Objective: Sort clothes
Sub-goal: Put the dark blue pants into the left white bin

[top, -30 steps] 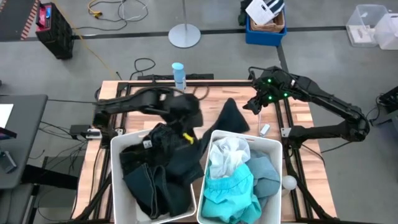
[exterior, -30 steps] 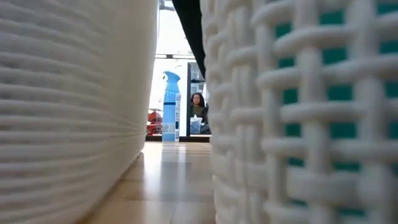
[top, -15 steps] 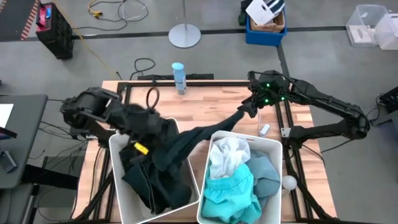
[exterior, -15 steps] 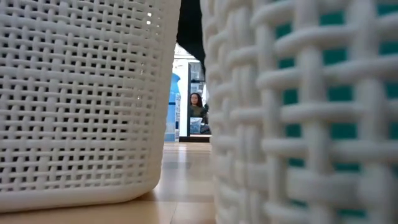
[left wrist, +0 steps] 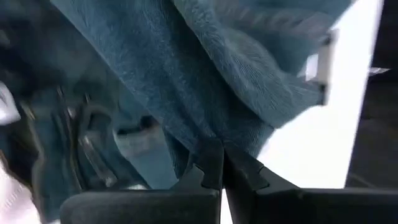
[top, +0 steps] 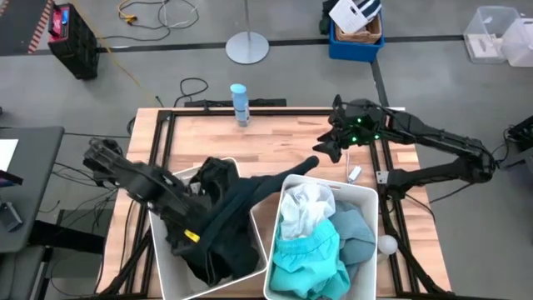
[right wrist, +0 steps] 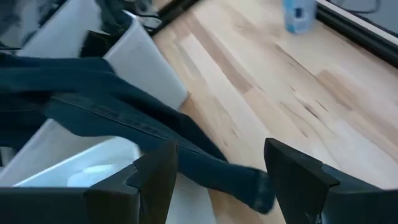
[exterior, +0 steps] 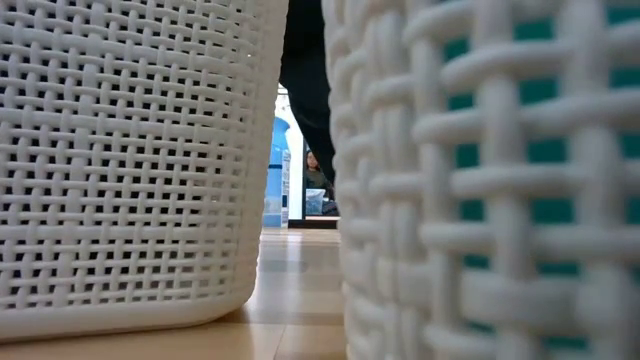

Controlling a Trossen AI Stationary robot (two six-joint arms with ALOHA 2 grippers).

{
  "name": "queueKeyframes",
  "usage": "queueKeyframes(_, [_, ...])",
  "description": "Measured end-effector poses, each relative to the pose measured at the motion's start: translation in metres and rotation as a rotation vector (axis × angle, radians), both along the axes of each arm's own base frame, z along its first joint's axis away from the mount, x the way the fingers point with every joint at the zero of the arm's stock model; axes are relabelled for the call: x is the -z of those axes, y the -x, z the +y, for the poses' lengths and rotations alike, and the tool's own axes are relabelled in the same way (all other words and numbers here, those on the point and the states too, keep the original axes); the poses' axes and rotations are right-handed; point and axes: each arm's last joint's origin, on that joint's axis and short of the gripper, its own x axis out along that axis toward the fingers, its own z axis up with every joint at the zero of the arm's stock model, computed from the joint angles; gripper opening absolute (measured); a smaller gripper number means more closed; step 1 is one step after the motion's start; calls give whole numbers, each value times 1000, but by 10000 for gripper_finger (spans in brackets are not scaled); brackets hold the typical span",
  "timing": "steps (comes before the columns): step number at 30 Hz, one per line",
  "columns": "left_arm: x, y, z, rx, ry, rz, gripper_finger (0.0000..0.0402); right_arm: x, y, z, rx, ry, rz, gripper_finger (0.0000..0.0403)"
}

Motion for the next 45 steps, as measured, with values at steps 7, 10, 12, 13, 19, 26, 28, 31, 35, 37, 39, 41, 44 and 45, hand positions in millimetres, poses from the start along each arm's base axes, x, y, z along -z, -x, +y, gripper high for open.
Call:
queueKeyframes(7, [75,-16,-17,13,65,146,0,-10,-11,15,-78,25,-125,258])
queueKeyframes(10, [107,-21,-20,31,122,176,0,-14,-15,24,-120,33,-164,258])
queueKeyframes(12, [126,-22,-19,28,133,195,0,-15,-16,28,-139,35,-180,258])
queueKeyframes(13, [134,-22,-18,25,132,202,0,-15,-17,30,-143,39,-181,258])
queueKeyframes(19, [168,-21,-13,-1,104,211,1,-15,-18,39,-147,36,-178,258])
queueKeyframes(26, [145,-19,-11,-17,65,157,64,-14,-19,46,-186,50,-174,258])
queueKeyframes(28, [127,-16,-7,-24,41,103,95,-12,-22,47,-196,54,-162,258])
queueKeyframes(31, [97,-7,1,-51,12,21,144,-5,-30,47,-199,47,-124,258])
queueKeyframes(35, [55,11,13,-101,52,-76,197,7,-44,45,-201,38,-72,258])
queueKeyframes(37, [34,19,18,-125,91,-153,214,13,-50,45,-203,33,-46,258])
queueKeyframes(39, [13,26,25,-178,76,-267,222,18,-56,45,-204,30,-30,258])
queueKeyframes(41, [-3,28,32,-261,5,-406,225,20,-61,44,-206,31,-32,258])
queueKeyframes(44, [-9,19,39,-314,-69,-491,225,20,-69,44,-209,38,-72,258])
queueKeyframes(45, [-7,13,42,-321,-88,-490,225,20,-72,43,-209,40,-86,258])
